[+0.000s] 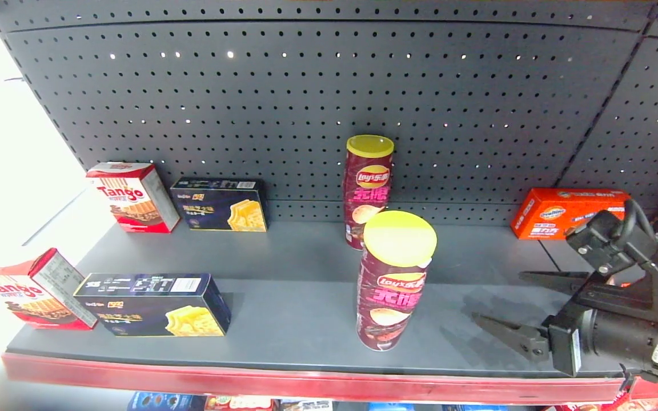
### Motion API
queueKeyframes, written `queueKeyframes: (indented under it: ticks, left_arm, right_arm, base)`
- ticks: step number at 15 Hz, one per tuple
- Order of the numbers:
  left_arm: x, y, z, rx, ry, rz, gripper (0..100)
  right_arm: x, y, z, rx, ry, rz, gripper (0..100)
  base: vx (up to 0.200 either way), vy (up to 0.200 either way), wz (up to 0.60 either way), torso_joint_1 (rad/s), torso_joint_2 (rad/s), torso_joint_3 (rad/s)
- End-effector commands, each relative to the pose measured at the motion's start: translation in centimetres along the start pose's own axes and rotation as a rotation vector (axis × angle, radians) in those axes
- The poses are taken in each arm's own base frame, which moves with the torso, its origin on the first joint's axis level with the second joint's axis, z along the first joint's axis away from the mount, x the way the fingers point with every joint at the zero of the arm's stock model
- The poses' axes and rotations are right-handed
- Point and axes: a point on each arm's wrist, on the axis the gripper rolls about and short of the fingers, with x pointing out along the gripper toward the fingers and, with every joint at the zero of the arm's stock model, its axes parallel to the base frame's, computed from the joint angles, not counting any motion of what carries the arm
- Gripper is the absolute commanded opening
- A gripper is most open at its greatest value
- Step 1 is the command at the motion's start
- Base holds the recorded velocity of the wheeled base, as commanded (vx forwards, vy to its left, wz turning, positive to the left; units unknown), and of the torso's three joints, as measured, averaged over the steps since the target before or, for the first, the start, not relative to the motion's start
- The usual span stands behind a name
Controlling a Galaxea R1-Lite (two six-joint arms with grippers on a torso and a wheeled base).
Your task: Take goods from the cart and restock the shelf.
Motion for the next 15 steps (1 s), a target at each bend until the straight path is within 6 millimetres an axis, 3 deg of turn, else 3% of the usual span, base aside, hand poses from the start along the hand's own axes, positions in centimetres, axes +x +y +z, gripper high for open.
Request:
queueKeyframes:
  ticks: [1,6,15]
  left_arm:
    - [0.0,0.0,0.0,-0.001,0.003,0.000,100]
    - [0.0,0.0,0.0,-0.002,0.005,0.002,100]
    - [0.0,0.0,0.0,-0.004,0.005,0.002,100]
  right_arm:
    - [2.0,0.6,0.4,-0.011,0.030,0.030,100]
    - [3.9,1.7,0.4,-0.033,0.065,0.076,100]
    - [5.9,1.8,1.3,-0.034,0.065,0.074,100]
  base:
    - [0.000,0.000,0.00,0.000,0.00,0.000]
    - [0.000,0.000,0.00,0.000,0.00,0.000]
    - [0.000,0.000,0.00,0.000,0.00,0.000]
